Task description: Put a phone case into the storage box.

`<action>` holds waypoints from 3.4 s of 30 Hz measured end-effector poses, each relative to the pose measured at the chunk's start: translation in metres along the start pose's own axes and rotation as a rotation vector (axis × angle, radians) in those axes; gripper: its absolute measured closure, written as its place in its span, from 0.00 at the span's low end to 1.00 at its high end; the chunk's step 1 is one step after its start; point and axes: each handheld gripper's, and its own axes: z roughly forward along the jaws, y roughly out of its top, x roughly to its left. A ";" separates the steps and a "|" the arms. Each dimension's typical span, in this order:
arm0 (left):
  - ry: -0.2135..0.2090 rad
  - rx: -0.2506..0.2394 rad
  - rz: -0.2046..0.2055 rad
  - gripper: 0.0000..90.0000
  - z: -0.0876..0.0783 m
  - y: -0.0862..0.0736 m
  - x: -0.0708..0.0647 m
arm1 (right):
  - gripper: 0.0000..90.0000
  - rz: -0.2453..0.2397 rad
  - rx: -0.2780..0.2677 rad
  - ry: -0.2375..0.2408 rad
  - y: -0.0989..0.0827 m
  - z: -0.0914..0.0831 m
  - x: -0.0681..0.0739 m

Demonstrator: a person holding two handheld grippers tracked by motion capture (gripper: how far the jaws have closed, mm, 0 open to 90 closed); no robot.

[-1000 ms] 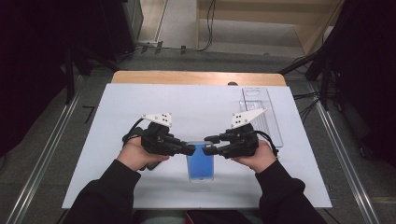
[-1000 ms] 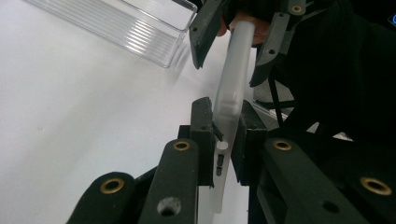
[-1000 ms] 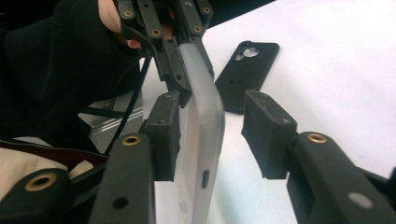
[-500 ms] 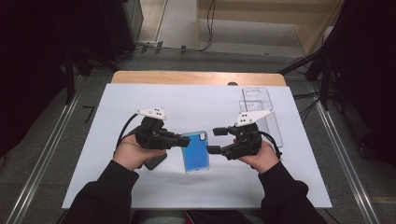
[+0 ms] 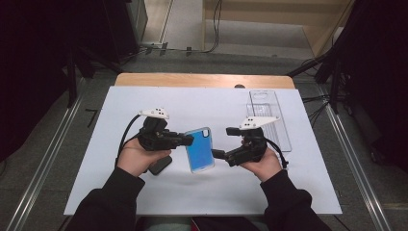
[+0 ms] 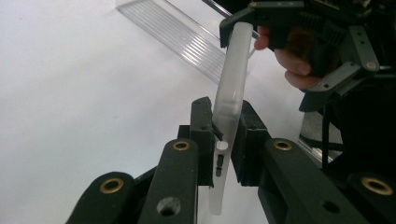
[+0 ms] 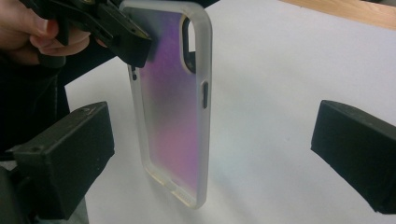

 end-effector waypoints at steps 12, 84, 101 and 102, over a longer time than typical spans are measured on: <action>0.099 -0.037 -0.084 0.90 -0.001 0.002 -0.001 | 0.00 0.053 -0.042 -0.138 -0.003 0.011 0.014; 0.166 -0.005 -0.127 0.58 0.009 0.005 -0.036 | 0.17 0.076 -0.008 -0.323 -0.014 0.051 0.031; -0.001 0.067 0.105 0.37 0.011 -0.025 -0.013 | 0.17 0.022 0.008 -0.199 -0.012 0.039 0.019; -0.004 0.072 0.108 0.37 0.012 -0.029 -0.011 | 0.17 0.015 0.007 -0.190 -0.012 0.038 0.019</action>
